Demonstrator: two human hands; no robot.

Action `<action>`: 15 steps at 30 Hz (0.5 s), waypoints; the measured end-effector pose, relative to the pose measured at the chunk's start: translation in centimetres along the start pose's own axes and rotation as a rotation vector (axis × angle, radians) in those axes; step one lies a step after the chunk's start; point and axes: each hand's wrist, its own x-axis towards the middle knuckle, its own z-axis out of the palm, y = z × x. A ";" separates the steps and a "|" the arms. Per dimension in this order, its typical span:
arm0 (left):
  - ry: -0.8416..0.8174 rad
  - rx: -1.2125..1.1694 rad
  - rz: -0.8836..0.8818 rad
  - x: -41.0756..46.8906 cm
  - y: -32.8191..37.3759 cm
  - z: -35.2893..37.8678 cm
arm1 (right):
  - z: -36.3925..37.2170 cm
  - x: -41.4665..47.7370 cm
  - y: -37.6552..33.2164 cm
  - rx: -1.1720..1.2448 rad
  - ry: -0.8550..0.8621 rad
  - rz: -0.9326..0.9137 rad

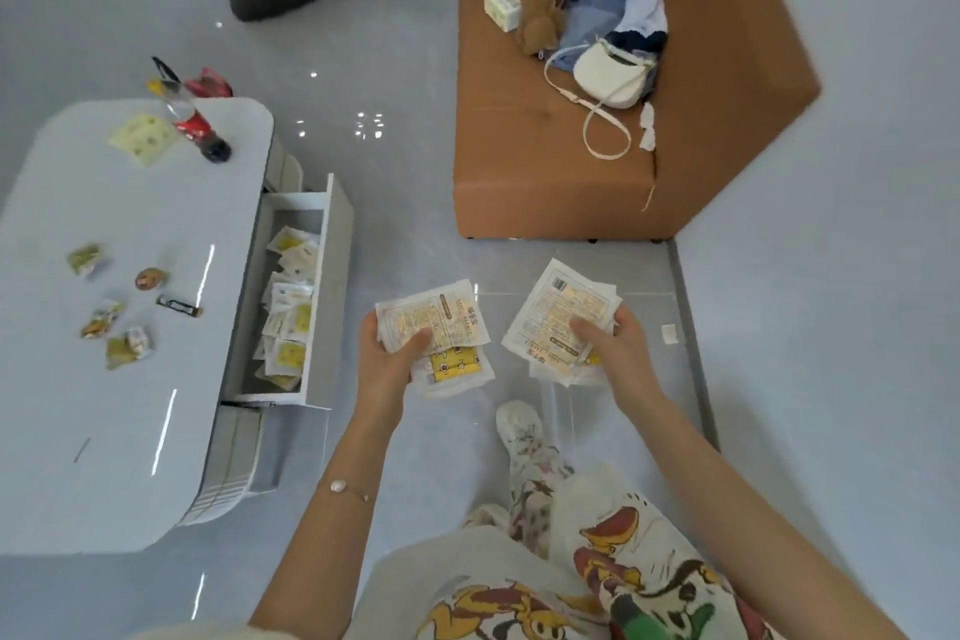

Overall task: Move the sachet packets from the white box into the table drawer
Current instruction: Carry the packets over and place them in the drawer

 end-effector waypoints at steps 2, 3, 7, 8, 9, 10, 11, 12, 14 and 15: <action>0.082 -0.043 0.005 1.6 0.8 -0.8 | 2.3 2.7 -1.1 -0.044 -0.067 -0.006; 0.118 -0.065 0.009 2.2 1.2 -1.0 | 3.3 3.8 -1.5 -0.059 -0.098 -0.009; 0.279 -0.170 0.015 4.9 2.9 -2.1 | 8.2 8.6 -4.2 -0.141 -0.235 0.016; 0.321 -0.194 0.014 5.4 3.3 -2.4 | 9.4 9.7 -4.8 -0.159 -0.274 0.021; 0.362 -0.218 0.017 5.9 3.6 -2.8 | 10.6 10.7 -5.5 -0.179 -0.312 0.027; 0.401 -0.240 0.022 6.3 3.9 -3.2 | 11.8 11.6 -6.1 -0.199 -0.349 0.030; 0.436 -0.260 0.027 6.8 4.1 -3.7 | 13.1 12.5 -6.6 -0.217 -0.382 0.031; 0.470 -0.279 0.027 7.3 4.3 -4.3 | 14.4 13.4 -7.2 -0.233 -0.410 0.030; 0.535 -0.312 0.016 8.3 4.5 -5.5 | 17.1 14.9 -8.3 -0.256 -0.452 0.018; 0.564 -0.327 0.012 8.9 4.6 -6.2 | 18.4 15.7 -8.7 -0.267 -0.473 0.011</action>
